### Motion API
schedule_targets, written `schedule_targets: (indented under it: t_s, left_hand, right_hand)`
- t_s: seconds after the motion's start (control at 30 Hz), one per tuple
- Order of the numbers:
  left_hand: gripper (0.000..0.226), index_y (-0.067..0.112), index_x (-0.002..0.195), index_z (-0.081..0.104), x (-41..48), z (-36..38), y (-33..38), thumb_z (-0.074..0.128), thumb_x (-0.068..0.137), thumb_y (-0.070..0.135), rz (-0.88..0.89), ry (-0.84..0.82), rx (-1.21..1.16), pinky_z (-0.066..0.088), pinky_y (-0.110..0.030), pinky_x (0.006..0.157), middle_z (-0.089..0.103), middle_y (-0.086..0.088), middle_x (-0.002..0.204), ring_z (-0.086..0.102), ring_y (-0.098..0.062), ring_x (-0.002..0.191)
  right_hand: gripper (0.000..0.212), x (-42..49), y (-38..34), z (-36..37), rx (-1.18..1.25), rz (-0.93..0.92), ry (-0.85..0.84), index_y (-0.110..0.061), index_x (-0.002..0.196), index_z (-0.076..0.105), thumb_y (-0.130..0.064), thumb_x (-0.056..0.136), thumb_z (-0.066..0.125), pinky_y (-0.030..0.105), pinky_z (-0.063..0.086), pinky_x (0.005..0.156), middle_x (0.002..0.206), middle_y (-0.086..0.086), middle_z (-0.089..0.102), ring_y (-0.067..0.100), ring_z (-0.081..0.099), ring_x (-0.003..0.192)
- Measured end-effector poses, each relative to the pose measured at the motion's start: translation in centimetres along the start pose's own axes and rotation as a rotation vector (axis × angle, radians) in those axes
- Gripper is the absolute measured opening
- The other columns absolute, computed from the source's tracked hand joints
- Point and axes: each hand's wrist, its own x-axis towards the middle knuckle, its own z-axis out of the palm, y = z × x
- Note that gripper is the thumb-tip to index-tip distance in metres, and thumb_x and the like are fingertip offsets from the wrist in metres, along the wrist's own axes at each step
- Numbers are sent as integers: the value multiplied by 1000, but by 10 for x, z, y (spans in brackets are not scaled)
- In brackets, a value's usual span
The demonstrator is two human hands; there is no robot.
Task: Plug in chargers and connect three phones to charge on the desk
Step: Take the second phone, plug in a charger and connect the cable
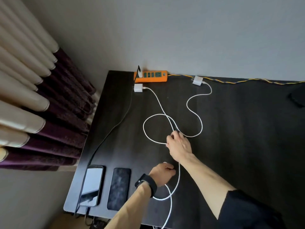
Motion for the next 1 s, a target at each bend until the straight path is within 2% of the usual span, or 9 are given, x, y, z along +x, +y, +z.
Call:
schedule_targets:
  t_s: [0.1, 0.2, 0.3, 0.43, 0.5, 0.57, 0.67, 0.8, 1.0]
  left_hand:
    - [32, 17, 118, 65, 1, 3, 6, 57, 88, 28, 4, -150, -80, 46, -17, 55, 69, -2, 95, 63, -18, 80]
    - [10, 19, 98, 63, -2, 2, 10, 55, 96, 25, 20, -166, -211, 40, -20, 48, 55, 1, 68, 54, -12, 51]
    - [18, 14, 94, 65, -8, -8, 11, 51, 101, 23, 58, -62, -326, 34, -22, 42, 41, 0, 63, 41, -12, 41]
    - [19, 18, 96, 64, -14, -30, 4, 60, 93, 36, 86, 97, -175, 56, -32, 69, 63, 2, 78, 58, -16, 64]
    - [26, 24, 101, 65, -13, -44, -1, 67, 86, 45, 70, 165, -43, 52, -31, 92, 70, 3, 94, 66, -17, 89]
    - [38, 25, 112, 65, -11, -61, -3, 69, 84, 51, 61, 187, -4, 47, -27, 98, 70, 4, 109, 64, -14, 105]
    - [61, 29, 126, 60, 3, -87, -2, 60, 79, 69, 97, 275, 104, 40, -34, 109, 58, 2, 131, 52, -19, 126]
    - [70, 29, 151, 30, 35, -115, -2, 44, 92, 62, 180, 654, 595, 7, -47, 123, 10, -3, 164, 5, -26, 152]
    - [78, 45, 154, -4, 97, -141, -17, 31, 90, 72, 164, 846, 621, -4, -58, 120, -17, 1, 165, -14, -30, 151]
  right_hand:
    - [12, 6, -12, -14, 413, 12, 104, -18, 103, 58, -28, 101, 52, 39, 49, 82, 104, 0, 65, 24, 61, 97]
    - [10, 5, -4, -50, 1024, 337, 298, -17, 99, 55, -26, 102, 49, 25, 49, 67, 86, -3, 71, 15, 62, 70]
    - [8, -15, 40, -63, 651, 376, 472, -19, 98, 53, -26, 99, 52, 35, 49, 68, 83, 3, 71, 25, 61, 71]
    - [9, -64, 94, -47, 39, 349, 65, -21, 99, 55, -30, 97, 55, 37, 57, 67, 93, 1, 69, 29, 70, 81]
    - [18, -81, 100, -48, -50, 388, -209, -25, 110, 62, -28, 93, 56, 37, 57, 79, 110, 0, 65, 27, 69, 98]
    - [33, -86, 99, -51, 14, 463, -279, -26, 121, 59, -26, 88, 59, 36, 52, 82, 123, 2, 56, 29, 65, 108]
    - [36, -75, 85, -61, 238, 505, -86, -28, 123, 55, -26, 88, 58, 38, 50, 83, 126, 1, 52, 33, 65, 107]
    - [29, -36, 50, -76, 368, 360, 201, -27, 120, 56, -29, 91, 57, 37, 51, 77, 124, -3, 56, 29, 66, 101]
    - [31, 55, 5, -81, 421, 121, 333, -26, 122, 55, -34, 91, 60, 33, 50, 72, 119, -7, 60, 19, 65, 101]
